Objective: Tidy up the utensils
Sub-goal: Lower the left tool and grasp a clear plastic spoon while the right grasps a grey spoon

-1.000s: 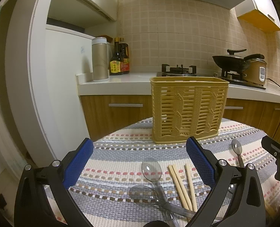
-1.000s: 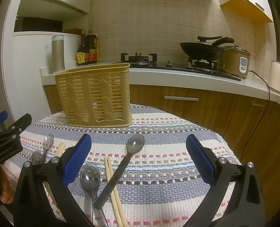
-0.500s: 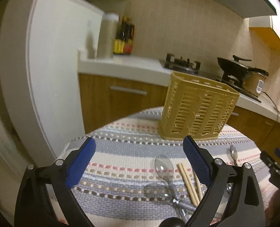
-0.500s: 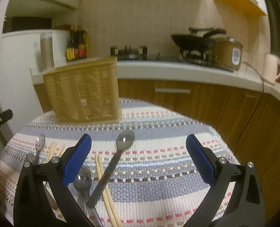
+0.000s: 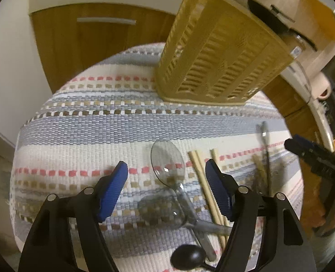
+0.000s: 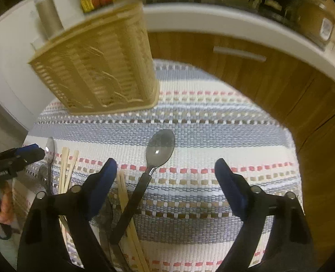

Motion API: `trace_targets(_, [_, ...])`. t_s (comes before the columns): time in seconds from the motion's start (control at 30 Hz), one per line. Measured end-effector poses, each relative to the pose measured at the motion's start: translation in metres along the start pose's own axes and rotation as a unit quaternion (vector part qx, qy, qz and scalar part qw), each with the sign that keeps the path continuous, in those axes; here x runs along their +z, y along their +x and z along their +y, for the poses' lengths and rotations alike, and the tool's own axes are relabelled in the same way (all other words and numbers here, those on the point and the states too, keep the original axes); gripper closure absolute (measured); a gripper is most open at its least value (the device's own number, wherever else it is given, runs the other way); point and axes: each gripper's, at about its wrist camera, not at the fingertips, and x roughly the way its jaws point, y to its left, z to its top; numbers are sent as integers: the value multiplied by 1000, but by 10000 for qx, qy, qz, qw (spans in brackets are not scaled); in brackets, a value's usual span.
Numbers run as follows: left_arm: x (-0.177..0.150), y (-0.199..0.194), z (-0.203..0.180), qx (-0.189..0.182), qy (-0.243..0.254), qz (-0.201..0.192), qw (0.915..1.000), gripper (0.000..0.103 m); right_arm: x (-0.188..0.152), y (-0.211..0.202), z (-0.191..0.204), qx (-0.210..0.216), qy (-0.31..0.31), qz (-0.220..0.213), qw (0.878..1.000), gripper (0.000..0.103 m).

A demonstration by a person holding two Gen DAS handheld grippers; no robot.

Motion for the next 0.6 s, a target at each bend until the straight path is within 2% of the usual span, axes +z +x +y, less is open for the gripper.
trace_targets(0.1, [3, 12, -3, 135, 38, 173, 9998, 43, 12, 14, 1, 143, 31, 372, 9992, 23])
trace_targets(0.2, [5, 14, -13, 351, 210, 210, 9989, 46, 23, 26, 0, 189, 89, 655, 9976, 33])
trace_targets(0.3, [8, 22, -21, 520, 386, 273, 9975, 47, 28, 41, 2, 196, 191, 1035, 9942, 37])
trace_targets(0.4, [12, 25, -28, 653, 515, 356, 9959, 47, 29, 51, 5, 145, 194, 1302, 9912, 46])
trace_targets(0.6, [17, 35, -43, 877, 722, 484, 9923, 52, 30, 64, 21, -271, -75, 1406, 9897, 60])
